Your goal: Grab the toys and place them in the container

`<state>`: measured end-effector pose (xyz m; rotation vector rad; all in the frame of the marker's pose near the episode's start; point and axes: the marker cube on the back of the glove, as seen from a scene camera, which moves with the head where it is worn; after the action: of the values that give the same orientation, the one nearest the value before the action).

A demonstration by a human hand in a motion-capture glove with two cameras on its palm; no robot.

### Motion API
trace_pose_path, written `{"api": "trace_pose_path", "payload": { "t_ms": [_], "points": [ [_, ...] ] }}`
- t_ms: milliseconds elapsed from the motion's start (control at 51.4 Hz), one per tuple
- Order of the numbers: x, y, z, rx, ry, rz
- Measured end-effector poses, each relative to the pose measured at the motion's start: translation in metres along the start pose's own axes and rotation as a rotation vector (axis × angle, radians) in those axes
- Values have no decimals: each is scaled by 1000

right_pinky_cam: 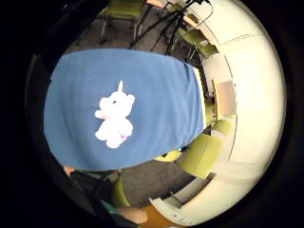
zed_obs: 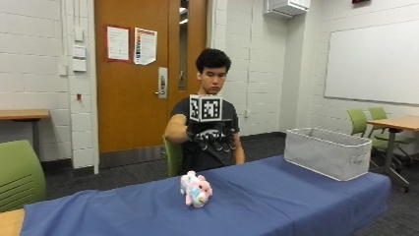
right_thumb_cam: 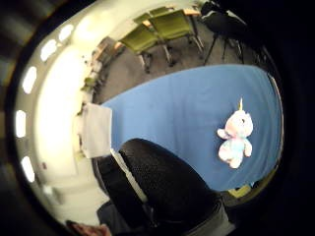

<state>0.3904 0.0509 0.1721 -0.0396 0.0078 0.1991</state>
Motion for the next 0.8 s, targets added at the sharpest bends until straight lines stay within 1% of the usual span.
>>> {"api": "trace_pose_path", "payload": {
  "t_ms": [292, 526, 681, 798],
  "points": [
    [38, 0, 94, -122, 13, 57],
    [58, 1, 145, -207, -4, 89],
    [63, 9, 159, -223, -53, 96],
    [68, 12, 168, -195, -92, 112]
  ]
}}
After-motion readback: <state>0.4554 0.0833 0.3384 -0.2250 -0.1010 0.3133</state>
